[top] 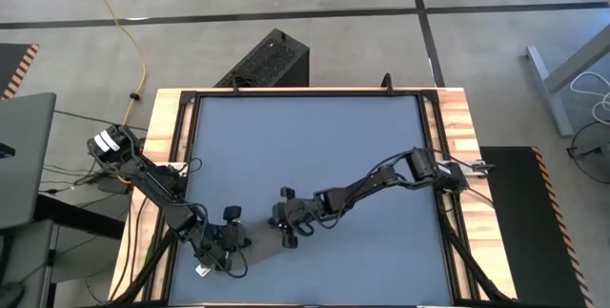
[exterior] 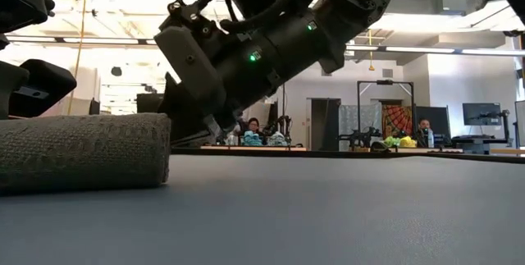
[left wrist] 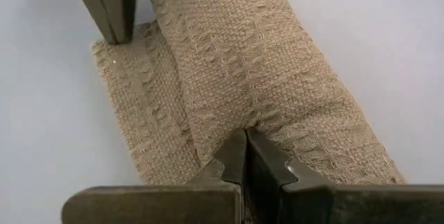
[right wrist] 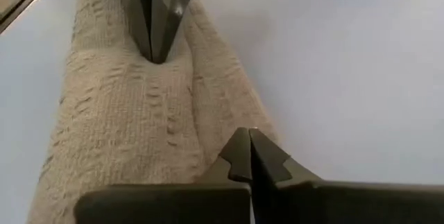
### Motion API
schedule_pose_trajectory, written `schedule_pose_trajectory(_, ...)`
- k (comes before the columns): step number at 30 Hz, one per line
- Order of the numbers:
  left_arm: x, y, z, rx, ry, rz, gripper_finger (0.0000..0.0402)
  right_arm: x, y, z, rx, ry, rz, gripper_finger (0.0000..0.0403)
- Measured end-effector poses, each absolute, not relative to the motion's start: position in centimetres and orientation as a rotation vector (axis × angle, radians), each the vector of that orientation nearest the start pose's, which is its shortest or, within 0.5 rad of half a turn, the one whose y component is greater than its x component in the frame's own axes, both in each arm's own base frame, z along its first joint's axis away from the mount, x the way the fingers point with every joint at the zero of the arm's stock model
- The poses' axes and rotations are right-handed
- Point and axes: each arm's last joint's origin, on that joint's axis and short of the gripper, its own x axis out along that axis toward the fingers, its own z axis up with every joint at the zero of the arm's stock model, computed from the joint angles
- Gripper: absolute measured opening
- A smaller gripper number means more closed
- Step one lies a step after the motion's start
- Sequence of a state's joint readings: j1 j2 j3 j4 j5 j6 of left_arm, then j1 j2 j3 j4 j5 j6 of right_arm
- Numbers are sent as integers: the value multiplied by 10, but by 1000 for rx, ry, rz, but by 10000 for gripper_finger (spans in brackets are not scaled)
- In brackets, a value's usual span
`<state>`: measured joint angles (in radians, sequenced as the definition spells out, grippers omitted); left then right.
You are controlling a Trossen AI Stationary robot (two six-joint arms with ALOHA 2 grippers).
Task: Roll towel into tight, uniform cylinder
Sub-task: Roll the gray towel
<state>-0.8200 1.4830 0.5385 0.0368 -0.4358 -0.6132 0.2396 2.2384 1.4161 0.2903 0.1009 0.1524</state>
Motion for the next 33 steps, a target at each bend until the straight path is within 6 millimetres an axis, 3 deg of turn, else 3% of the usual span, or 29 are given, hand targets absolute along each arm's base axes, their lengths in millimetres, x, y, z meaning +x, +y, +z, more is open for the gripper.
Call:
schedule_pose_trajectory(12,176,-173,129,-75,811,-106,0,461,104,106,110,658,60,13)
schedule_pose_trajectory(20,155,-172,130,-107,873,-11,0,447,126,103,161,756,-35,13)
schedule_pose_trajectory(25,155,-172,129,-85,863,-3,0,446,135,103,155,721,-57,13)
schedule_pose_trajectory(29,157,-170,129,-89,866,0,0,445,133,115,139,688,-107,15)
schedule_pose_trajectory(33,156,-172,129,-105,877,-15,0,434,126,142,22,694,-224,16)
